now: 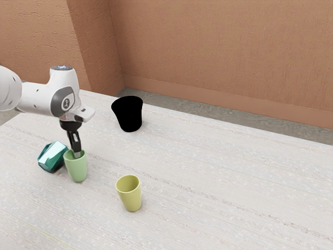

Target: Place the left cup onto the right cup

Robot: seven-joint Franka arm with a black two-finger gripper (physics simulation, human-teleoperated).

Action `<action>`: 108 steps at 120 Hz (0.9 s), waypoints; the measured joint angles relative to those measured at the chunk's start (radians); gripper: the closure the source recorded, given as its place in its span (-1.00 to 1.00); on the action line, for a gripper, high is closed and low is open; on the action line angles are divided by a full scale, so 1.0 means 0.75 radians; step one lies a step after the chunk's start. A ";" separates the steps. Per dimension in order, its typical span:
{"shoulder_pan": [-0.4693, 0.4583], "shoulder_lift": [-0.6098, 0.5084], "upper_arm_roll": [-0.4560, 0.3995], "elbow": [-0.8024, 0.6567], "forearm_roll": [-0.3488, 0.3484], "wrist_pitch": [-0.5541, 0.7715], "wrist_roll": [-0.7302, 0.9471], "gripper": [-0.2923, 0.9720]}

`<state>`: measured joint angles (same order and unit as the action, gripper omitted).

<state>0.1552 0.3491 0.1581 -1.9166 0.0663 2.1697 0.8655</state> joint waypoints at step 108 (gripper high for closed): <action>-0.254 -0.285 -0.062 -0.025 -0.026 -0.070 -0.086 0.70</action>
<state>-0.0353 0.1352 0.1116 -1.9353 0.0471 2.1169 0.8007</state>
